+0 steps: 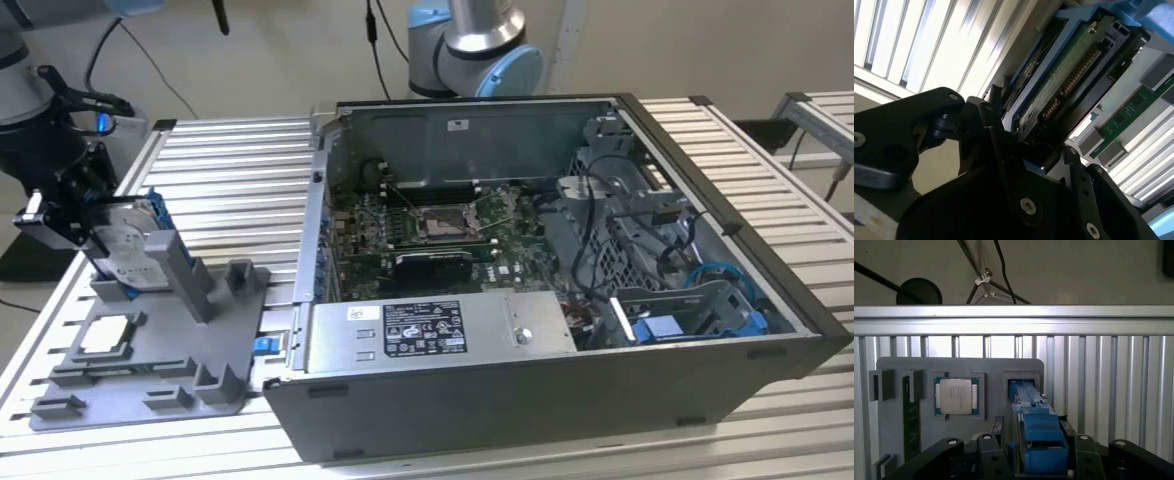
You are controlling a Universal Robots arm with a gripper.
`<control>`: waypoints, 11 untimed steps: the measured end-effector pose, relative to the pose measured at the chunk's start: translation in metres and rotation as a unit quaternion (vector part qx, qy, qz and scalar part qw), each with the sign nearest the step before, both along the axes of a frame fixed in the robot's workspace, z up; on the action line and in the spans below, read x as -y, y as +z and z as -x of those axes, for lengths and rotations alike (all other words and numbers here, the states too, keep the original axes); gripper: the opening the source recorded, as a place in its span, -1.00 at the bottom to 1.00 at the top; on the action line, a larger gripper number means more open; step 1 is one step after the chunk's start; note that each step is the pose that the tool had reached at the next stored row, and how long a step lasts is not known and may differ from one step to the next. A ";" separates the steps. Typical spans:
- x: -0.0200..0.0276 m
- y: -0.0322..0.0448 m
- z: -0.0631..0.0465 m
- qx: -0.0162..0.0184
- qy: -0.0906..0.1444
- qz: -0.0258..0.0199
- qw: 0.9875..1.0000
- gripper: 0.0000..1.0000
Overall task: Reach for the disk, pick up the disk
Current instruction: 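Pick up the disk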
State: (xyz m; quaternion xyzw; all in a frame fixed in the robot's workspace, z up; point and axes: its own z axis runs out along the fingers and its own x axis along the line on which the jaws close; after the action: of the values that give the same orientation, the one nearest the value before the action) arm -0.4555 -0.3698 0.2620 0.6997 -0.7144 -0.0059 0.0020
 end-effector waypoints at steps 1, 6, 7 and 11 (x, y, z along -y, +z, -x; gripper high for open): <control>0.0000 -0.0001 0.000 0.000 0.000 0.000 1.000 1.00; 0.0000 -0.0006 0.000 0.000 0.000 0.000 1.000 1.00; 0.0000 -0.0008 0.000 0.000 0.000 0.000 1.000 1.00; 0.0000 -0.0011 0.000 0.000 0.000 0.000 1.000 1.00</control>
State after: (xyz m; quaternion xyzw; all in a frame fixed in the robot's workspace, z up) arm -0.4555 -0.3698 0.2609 0.6997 -0.7144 -0.0059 0.0019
